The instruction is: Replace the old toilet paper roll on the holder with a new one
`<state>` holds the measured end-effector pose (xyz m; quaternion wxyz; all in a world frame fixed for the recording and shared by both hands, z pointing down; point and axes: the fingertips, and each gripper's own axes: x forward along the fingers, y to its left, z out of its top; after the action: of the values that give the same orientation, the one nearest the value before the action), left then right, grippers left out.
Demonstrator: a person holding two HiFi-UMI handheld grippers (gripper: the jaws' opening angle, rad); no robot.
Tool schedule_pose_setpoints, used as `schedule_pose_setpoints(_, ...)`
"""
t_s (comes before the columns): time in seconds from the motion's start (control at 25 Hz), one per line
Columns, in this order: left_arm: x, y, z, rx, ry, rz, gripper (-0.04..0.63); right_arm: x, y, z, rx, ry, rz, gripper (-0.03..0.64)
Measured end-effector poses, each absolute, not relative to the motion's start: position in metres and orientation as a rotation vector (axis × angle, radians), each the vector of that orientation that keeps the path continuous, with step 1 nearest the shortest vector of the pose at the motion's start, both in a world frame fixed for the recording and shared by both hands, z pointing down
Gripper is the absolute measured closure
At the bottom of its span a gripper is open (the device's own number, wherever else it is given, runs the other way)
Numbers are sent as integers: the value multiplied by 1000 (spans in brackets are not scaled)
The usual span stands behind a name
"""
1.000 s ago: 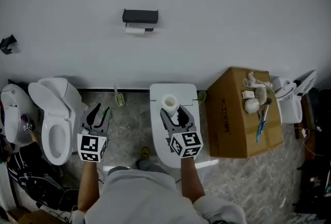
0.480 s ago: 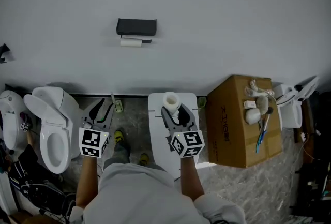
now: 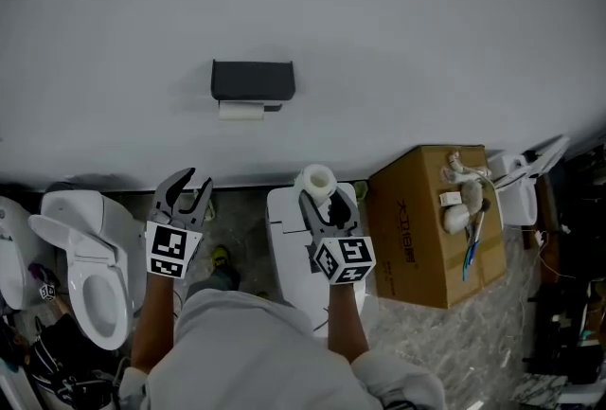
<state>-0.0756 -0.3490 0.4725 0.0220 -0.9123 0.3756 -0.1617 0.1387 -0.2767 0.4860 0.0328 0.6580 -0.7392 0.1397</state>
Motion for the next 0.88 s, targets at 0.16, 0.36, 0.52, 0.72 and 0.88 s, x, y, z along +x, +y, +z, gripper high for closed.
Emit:
schedule_pose_setpoints(0.16,-78,-392,471,-2821,1087,-494,460,129,-310,488,2067,-2216,433,354)
schedule_pose_setpoints(0.36,-78,-427,469,-2780,999,-511,460,122,-336,493,2099,-2156,447,354)
schedule_pose_setpoints(0.52,-69,-436,474,-2786,949,-534,459,125,-342,496,2112,-2123,466,354)
schedule_pose_setpoints(0.72,-53,-441,476,-2782,946,-565,457,136,-354,494,2095,-2139,474,354)
schedule_pose_setpoints(0.88,-33,-438,474,-2724,944,-617,453,149,-361,495,2061,-2175,482,354)
